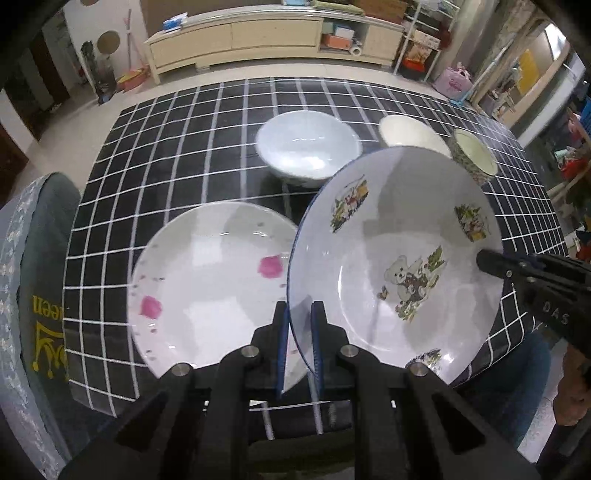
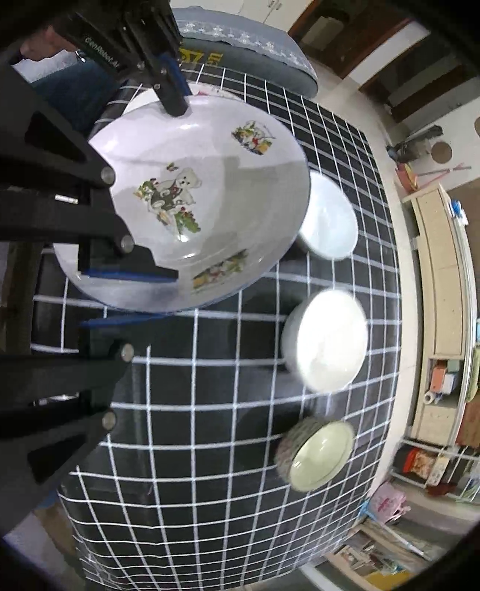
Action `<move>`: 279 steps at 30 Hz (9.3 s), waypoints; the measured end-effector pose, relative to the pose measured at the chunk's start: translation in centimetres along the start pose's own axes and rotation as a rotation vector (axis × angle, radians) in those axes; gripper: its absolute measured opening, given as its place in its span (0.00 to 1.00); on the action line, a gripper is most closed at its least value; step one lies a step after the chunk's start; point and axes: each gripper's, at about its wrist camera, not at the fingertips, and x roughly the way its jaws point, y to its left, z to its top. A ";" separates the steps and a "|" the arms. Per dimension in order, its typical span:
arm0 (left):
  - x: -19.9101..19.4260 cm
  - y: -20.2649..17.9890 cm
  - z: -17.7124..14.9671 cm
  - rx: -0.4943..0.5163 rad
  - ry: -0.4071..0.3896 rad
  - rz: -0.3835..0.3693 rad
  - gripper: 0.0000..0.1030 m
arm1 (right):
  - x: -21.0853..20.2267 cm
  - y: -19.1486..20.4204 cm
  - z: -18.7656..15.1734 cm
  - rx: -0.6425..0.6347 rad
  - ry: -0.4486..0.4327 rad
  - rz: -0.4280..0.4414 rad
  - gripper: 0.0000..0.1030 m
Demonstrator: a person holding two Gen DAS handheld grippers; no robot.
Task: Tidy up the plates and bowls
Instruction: 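Lift the bear plate and carry it toward the stacked plates, then lower the bear plate onto the pink-flower plate and open the right tool, then move the open right tool from the plate stack to the red-marked white bowl, then grasp the rim of the red-marked white bowl with the right tool and lift, then carry the white bowl with the right tool over the plate stack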
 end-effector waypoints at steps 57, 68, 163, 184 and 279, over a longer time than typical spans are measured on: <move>3.8 14.5 -2.9 -0.262 0.066 0.049 0.11 | 9.5 13.4 3.6 -0.205 0.144 0.057 0.19; 2.6 14.3 -3.2 -0.265 0.050 0.047 0.11 | 8.9 13.0 3.2 -0.186 0.139 0.074 0.20; 11.7 4.3 16.5 -0.052 0.169 -0.099 0.09 | 14.2 2.5 17.5 0.016 0.213 0.112 0.08; 10.6 -1.1 10.7 0.003 0.194 -0.105 0.09 | 11.3 -0.8 11.2 0.034 0.239 0.067 0.08; 0.5 10.5 -0.9 -0.237 0.066 -0.049 0.09 | 4.2 14.2 3.8 -0.143 0.161 0.137 0.09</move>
